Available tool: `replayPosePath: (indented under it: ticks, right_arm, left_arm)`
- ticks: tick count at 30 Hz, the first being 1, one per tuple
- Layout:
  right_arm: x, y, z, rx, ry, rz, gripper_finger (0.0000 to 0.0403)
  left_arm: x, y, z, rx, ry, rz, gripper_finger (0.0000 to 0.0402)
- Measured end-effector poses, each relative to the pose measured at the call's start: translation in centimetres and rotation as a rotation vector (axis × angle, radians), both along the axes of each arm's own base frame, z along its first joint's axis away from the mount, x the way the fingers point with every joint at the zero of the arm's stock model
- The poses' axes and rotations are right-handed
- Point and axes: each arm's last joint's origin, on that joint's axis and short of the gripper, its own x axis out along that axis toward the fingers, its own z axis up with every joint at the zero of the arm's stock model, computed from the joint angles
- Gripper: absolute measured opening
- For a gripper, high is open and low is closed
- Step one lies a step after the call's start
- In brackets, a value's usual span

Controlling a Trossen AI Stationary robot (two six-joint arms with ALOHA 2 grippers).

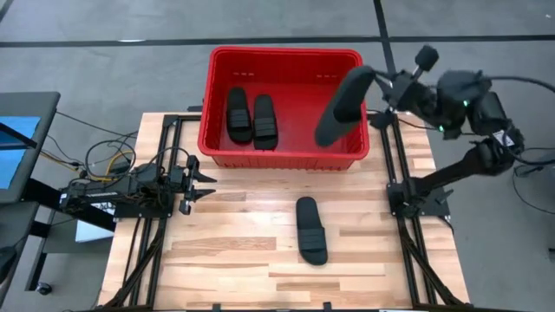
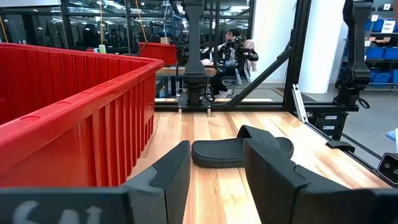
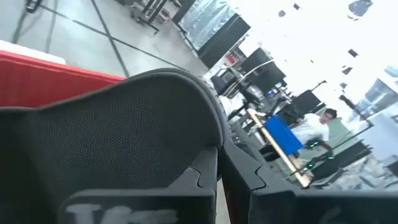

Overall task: Pick and place slides into bin
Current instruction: Put the black slipper into the red container

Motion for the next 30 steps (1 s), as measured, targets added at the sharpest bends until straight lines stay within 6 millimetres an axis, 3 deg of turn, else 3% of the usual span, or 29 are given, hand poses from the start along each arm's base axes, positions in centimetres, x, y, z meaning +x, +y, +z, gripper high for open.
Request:
replayPosePath:
  ticks: [6, 12, 23, 30]
  right_arm:
    - [1.0, -4.5, 0.0, -0.018, 0.027, -0.020, 0.0000]
    - [2.5, -11.0, -1.5, 0.044, 0.081, -0.036, 0.0000]
    - [2.6, -23.8, -7.4, 0.287, 0.184, -0.039, 0.0000]
    - [3.0, -28.1, -12.0, 0.423, 0.335, -0.032, 0.0000]
  left_arm:
    - [0.0, 0.0, 0.0, 0.000, 0.000, 0.000, 0.0139]
    - [0.0, 0.0, 0.0, 0.000, 0.000, 0.000, 0.0139]
    - [0.0, 0.0, 0.0, 0.000, 0.000, 0.000, 0.0139]
    - [0.0, 0.0, 0.0, 0.000, 0.000, 0.000, 0.0139]
